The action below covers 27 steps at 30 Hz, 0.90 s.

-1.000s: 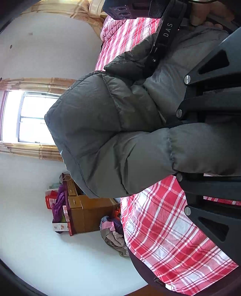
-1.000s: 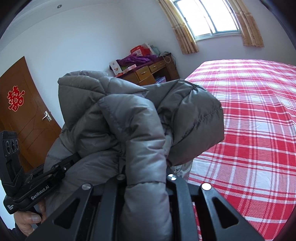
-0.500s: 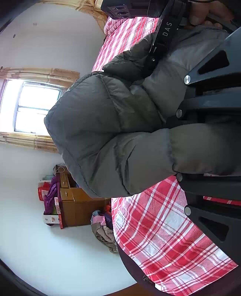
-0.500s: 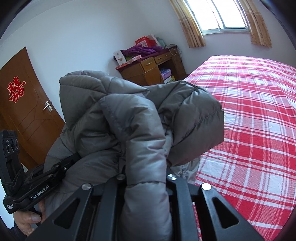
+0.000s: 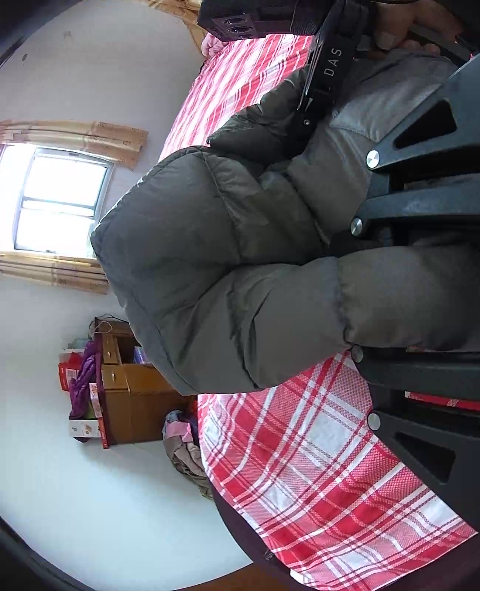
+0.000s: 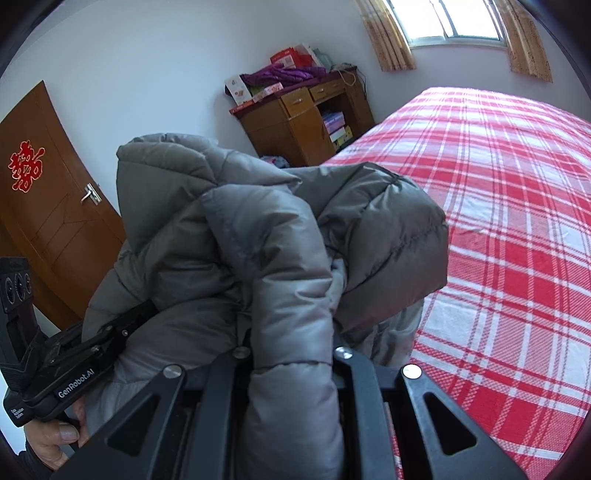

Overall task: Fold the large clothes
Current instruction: 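Carry the lifted jacket bundle toward the bed corner with both tools, then lower the jacket bundle onto the bed and open both tools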

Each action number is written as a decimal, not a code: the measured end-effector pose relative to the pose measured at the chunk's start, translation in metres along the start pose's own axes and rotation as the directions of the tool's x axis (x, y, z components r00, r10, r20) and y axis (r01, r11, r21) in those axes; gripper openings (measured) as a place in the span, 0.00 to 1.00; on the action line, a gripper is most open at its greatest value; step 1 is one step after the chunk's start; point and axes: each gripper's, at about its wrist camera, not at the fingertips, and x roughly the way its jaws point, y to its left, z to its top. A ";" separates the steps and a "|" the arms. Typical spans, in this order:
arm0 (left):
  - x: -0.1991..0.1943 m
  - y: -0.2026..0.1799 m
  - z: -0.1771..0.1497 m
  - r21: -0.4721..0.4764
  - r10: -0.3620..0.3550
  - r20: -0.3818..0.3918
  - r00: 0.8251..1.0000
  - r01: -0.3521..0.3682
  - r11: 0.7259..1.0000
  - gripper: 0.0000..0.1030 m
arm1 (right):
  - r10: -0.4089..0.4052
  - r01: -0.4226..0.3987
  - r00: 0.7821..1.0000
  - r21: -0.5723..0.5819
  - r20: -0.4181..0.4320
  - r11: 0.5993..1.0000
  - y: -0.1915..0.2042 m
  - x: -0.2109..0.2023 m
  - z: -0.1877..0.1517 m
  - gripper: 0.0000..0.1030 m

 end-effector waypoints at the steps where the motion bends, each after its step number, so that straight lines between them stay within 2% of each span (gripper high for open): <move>1: 0.002 0.001 -0.001 -0.003 0.000 -0.003 1.000 0.000 1.000 0.23 | -0.001 0.001 1.000 0.000 -0.006 1.000 0.000 0.003 -0.001 0.15; 11: 0.019 0.015 -0.010 -0.021 0.012 -0.027 1.000 -0.012 1.000 0.25 | -0.007 0.007 0.999 0.002 -0.047 1.000 0.001 0.026 0.000 0.16; 19: 0.034 0.024 -0.015 -0.052 0.023 -0.061 0.998 -0.026 0.998 0.46 | -0.010 0.011 0.998 0.015 -0.067 1.000 -0.001 0.040 -0.001 0.18; 27: 0.044 0.028 -0.021 -0.069 0.049 -0.061 0.997 -0.053 0.996 0.61 | -0.003 0.006 0.998 0.040 -0.070 0.999 -0.010 0.050 -0.006 0.22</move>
